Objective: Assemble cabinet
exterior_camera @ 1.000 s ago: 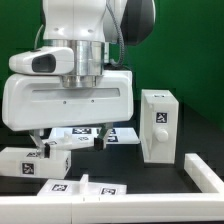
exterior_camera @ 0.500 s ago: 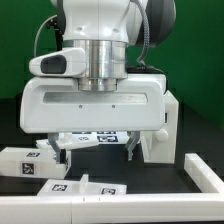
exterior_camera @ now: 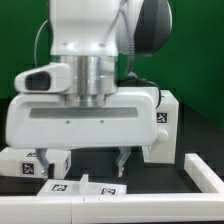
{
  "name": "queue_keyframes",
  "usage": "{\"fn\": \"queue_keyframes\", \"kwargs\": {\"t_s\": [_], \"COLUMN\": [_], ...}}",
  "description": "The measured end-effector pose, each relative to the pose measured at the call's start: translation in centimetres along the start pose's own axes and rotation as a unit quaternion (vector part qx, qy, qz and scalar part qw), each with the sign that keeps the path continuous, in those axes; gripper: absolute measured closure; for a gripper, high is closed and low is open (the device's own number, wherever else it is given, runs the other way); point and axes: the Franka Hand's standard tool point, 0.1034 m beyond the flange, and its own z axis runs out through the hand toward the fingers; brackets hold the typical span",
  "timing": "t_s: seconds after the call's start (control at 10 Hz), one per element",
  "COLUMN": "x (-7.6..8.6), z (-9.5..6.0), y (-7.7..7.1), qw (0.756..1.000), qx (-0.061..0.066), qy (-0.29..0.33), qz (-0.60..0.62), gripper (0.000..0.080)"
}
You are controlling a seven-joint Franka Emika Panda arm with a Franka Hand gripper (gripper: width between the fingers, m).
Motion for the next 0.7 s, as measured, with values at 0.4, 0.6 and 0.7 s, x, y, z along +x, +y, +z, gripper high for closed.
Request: {"fn": "queue_keyframes", "kwargs": {"t_s": [0.4, 0.6, 0.7], "x": [-0.26, -0.28, -0.28], "z": [0.38, 0.4, 0.41], "y": [-0.18, -0.18, -0.18], "qw": [1.0, 1.0, 1.0], "qx": [0.002, 0.002, 0.002], "qy": [0.001, 0.0, 0.0], "qz": [-0.001, -0.001, -0.001], "gripper": [0.0183, 0.0384, 0.0531]}}
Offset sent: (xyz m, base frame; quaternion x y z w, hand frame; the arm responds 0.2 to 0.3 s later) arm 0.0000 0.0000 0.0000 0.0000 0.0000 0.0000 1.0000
